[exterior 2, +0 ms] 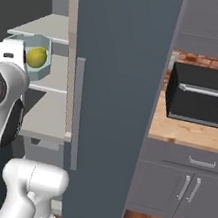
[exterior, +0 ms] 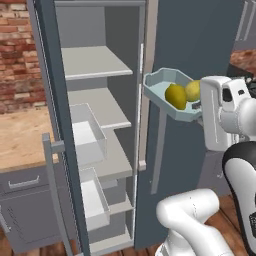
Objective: Take the lemon and lemon out of the freezer and place them in the tupperware container on the counter. Then put the tupperware containing the vegetables back in the freezer.
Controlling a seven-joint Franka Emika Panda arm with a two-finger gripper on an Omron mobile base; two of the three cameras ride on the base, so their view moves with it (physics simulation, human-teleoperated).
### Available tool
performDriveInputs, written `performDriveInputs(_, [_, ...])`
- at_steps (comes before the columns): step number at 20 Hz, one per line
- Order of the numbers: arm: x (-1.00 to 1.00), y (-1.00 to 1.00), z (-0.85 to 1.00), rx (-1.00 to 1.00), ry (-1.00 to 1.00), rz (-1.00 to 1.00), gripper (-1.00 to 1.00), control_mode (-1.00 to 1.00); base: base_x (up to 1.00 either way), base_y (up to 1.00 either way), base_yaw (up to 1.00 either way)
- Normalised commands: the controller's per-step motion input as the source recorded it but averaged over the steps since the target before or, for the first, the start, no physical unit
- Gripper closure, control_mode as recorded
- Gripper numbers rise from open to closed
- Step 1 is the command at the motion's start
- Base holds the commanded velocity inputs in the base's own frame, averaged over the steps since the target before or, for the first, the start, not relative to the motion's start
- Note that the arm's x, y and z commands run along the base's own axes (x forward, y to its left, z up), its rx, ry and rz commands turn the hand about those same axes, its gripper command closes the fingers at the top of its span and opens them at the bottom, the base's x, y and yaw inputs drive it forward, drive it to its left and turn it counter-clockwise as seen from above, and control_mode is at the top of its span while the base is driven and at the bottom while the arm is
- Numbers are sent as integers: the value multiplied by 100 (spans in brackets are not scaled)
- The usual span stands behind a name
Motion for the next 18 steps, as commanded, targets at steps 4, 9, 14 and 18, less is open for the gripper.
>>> performDriveInputs(4, [0,0,0,0,0,0,100,100,29,19,0])
performDriveInputs(9, [0,0,0,0,0,0,100,100,46,33,0])
performDriveInputs(14, [0,0,0,0,0,0,100,100,31,46,0])
performDriveInputs(18, [0,0,0,0,0,0,100,100,4,42,0])
